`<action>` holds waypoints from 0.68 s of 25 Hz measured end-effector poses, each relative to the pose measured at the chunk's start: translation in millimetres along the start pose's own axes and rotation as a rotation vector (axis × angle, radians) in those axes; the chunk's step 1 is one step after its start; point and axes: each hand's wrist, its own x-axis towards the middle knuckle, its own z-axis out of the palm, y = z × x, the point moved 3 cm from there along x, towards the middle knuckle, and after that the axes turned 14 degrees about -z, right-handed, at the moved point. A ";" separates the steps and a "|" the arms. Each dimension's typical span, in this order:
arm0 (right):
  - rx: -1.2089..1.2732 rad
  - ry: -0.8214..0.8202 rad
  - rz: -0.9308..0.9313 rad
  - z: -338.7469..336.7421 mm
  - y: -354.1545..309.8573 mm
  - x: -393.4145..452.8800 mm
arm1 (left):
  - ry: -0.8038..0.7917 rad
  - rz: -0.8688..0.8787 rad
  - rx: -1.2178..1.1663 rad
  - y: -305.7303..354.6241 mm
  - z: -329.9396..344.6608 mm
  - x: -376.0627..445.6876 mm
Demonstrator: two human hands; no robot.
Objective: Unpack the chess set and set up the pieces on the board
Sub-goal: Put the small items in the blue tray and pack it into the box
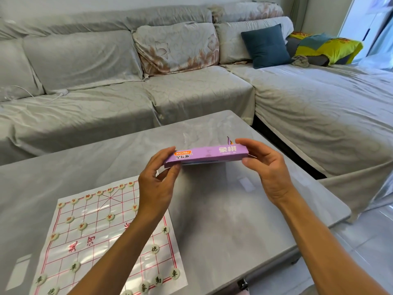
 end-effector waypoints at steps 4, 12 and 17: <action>-0.176 0.081 -0.140 3.8 -11.0 7.4 | -0.013 0.113 0.065 6.8 -1.3 5.2; -0.223 0.100 -0.217 5.3 -18.0 13.6 | 0.018 0.345 0.266 15.9 -4.7 18.5; -0.216 0.111 -0.260 3.5 -19.5 21.4 | 0.048 0.522 0.390 26.4 -9.9 28.0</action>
